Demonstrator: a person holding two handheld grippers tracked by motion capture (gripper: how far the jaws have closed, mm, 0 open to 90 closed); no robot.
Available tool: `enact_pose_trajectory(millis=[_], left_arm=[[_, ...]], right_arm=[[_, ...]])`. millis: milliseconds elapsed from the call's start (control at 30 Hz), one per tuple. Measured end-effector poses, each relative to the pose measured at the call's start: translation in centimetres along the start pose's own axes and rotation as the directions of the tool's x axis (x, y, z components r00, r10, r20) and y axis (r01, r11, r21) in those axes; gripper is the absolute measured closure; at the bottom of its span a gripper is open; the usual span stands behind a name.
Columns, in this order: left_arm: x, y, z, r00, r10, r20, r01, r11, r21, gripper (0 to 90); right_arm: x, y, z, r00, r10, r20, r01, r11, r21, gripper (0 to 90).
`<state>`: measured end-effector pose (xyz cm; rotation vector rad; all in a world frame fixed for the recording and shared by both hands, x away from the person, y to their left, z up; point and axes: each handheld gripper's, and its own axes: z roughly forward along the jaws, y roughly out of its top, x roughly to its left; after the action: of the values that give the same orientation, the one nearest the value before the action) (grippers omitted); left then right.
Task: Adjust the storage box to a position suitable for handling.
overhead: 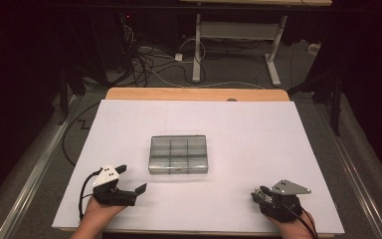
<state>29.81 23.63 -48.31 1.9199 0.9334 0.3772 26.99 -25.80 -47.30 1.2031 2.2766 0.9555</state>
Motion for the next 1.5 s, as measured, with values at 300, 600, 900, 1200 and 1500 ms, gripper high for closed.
enact_pose_trajectory(millis=[300, 600, 900, 1200, 1500], left_arm=[[0.1, 0.0, 0.0, 1.0, -0.003, 0.005, 0.003, 1.0, 0.0, 0.0], [0.1, 0.0, 0.1, 0.9999, -0.004, 0.012, 0.004, 1.0, 0.003, 3.1], [0.1, 0.0, 0.1, 0.9998, -0.005, 0.02, 0.005, 1.0, 0.005, 15.5], [0.2, 0.0, 0.2, 0.9998, -0.015, 0.012, 0.014, 0.9998, 0.017, 29.5], [0.6, 0.1, 0.4, 0.9976, -0.067, 0.017, 0.067, 0.9973, 0.032, 59.5]], right_arm=[[-0.5, 0.3, -0.5, 0.9992, 0.034, -0.021, -0.035, 0.998, -0.051, 47.2], [0.1, 1.1, -0.2, 0.998, 0.039, -0.049, -0.046, 0.99, -0.134, 47.6], [0.6, 1.9, 0.6, 0.997, 0.058, -0.052, -0.066, 0.985, -0.162, 69.9], [0.9, 2.1, 1.1, 0.9973, 0.044, -0.059, -0.053, 0.985, -0.163, 85.6], [0.5, 1.7, 1.3, 0.9963, 0.048, -0.071, -0.059, 0.986, -0.158, 90.0]])
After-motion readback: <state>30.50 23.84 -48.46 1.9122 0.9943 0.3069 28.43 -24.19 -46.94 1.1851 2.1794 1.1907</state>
